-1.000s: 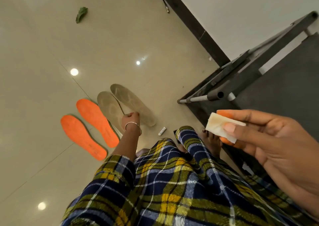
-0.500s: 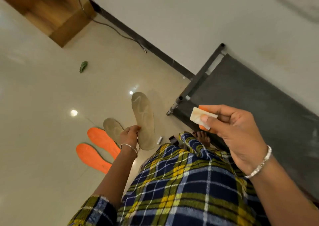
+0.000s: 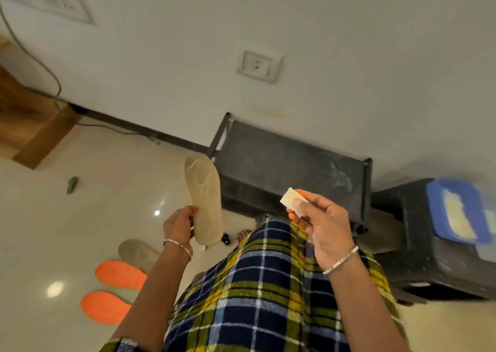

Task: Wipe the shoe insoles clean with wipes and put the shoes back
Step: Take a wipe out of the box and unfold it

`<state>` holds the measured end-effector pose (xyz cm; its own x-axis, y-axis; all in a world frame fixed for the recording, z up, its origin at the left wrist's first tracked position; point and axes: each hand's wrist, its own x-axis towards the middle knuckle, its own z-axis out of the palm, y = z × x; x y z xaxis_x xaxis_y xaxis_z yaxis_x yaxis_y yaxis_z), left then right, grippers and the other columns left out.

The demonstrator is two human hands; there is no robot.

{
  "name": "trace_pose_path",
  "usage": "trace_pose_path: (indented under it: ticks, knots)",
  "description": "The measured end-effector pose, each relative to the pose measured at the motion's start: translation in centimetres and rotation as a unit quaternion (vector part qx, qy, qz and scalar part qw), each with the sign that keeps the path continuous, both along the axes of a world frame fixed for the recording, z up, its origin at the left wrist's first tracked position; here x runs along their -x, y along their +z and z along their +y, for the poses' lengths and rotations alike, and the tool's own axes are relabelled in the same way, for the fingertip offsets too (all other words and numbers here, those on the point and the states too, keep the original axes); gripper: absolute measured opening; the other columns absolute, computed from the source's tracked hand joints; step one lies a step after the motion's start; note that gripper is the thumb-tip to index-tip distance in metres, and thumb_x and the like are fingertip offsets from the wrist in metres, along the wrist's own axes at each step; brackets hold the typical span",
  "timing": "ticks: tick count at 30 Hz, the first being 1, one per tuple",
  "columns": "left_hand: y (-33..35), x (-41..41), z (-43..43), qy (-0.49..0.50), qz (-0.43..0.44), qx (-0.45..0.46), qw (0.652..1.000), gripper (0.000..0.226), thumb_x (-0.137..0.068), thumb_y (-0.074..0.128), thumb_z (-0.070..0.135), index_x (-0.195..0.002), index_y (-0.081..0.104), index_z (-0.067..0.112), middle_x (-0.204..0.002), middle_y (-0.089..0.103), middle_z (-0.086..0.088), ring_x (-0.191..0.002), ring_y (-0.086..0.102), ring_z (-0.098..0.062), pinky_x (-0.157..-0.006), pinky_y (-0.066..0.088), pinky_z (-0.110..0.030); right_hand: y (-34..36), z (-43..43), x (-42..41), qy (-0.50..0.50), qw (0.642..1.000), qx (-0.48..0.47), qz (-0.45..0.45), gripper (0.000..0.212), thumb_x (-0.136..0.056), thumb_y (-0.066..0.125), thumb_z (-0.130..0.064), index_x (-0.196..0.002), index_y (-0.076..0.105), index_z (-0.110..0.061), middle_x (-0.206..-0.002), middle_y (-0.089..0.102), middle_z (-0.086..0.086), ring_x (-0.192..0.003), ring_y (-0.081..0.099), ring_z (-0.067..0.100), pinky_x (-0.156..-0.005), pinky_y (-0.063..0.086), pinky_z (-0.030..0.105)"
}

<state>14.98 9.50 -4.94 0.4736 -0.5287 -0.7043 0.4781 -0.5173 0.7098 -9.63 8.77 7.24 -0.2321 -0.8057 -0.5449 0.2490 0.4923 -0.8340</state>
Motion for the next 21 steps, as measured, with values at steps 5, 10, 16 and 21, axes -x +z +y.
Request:
trace_pose_path:
  ticks: [5,10,16,21]
  knots:
    - [4.6,5.6,-2.3,-0.107,-0.08,0.055,0.99,0.005,-0.079,0.07,0.015,-0.074,0.072,0.015,-0.085,0.069,-0.011,-0.087,0.063,-0.03,-0.076,0.055,-0.04,1.1,0.9,4.7,-0.112,0.993,0.024,0.005,0.014,-0.087,0.069,0.003,-0.093,0.075,-0.009,-0.099,0.074,0.015,-0.081,0.072,0.022,-0.069,0.06,0.029]
    - [9.0,10.4,-6.5,-0.265,-0.175,0.09,0.944,0.007,-0.082,0.072,0.021,-0.074,0.071,0.02,-0.085,0.069,-0.002,-0.088,0.063,-0.025,-0.083,0.053,-0.042,1.6,1.2,8.1,-0.18,0.983,0.031,-0.022,0.015,-0.085,0.072,0.0,-0.095,0.074,-0.01,-0.094,0.075,0.012,-0.077,0.071,0.02,-0.064,0.059,0.026]
    - [10.1,15.6,-11.3,-0.389,-0.317,0.043,0.864,0.011,-0.088,0.066,0.023,-0.079,0.073,0.019,-0.083,0.067,-0.001,-0.084,0.061,-0.022,-0.086,0.051,-0.038,-0.5,-1.1,9.8,-0.255,0.964,0.014,-0.074,0.02,-0.085,0.072,0.0,-0.103,0.072,-0.006,-0.092,0.073,0.015,-0.071,0.069,0.019,-0.057,0.057,0.023]
    - [7.0,18.8,-13.4,-0.414,-0.486,-0.052,0.768,0.02,-0.087,0.057,0.029,-0.093,0.076,0.027,-0.115,0.064,-0.004,-0.115,0.053,-0.031,-0.111,0.026,-0.057,-3.3,-3.8,9.7,-0.291,0.947,0.002,-0.138,0.015,-0.085,0.07,0.004,-0.097,0.071,-0.005,-0.097,0.071,0.015,-0.076,0.068,0.019,-0.068,0.058,0.026]
